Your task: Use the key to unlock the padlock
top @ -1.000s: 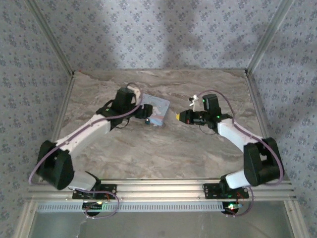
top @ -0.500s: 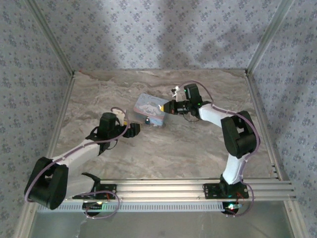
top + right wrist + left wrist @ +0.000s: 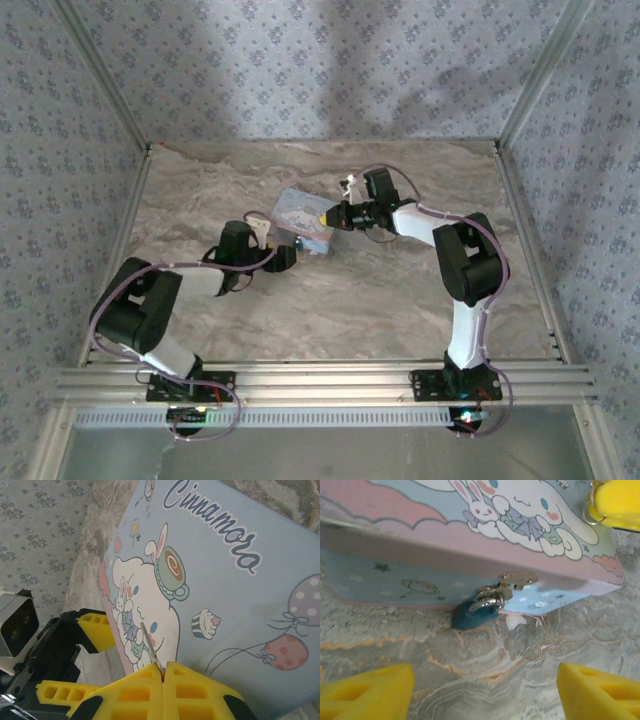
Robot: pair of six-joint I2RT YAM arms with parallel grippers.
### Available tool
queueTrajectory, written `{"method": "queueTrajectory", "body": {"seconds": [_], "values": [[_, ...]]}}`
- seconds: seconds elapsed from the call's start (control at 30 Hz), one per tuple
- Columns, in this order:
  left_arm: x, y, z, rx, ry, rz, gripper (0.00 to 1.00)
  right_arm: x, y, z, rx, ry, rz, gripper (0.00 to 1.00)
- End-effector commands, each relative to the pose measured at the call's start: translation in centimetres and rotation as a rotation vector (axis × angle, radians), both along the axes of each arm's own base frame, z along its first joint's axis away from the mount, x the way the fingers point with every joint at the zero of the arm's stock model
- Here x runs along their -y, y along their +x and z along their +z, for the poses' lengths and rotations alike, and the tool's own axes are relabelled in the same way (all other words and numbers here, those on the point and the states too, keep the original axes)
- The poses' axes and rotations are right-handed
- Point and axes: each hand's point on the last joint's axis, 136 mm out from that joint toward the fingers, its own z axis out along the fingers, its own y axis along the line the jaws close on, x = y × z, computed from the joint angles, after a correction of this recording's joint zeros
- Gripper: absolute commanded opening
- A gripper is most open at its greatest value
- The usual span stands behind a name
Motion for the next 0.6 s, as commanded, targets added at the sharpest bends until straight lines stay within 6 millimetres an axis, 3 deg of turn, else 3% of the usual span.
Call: {"method": "queueTrajectory", "body": {"seconds": [0.0, 0.17, 0.57], "values": [[1.8, 1.3, 1.6, 0.074, -0.041, -0.038, 0.75, 0.7, -0.6, -2.5, -0.056, -0.084, -0.009, 0.0], [2.6, 2.1, 0.5, 0.073, -0.005, -0.037, 0.75, 1.2, -1.3, -4.0, -0.083, -0.131, -0.013, 0.0], [3.8, 3.9, -1.3, 0.086, 0.061, -0.043, 0.68, 1.0, -1.4, -4.1, -0.08, -0.135, -0.007, 0.0]]}}
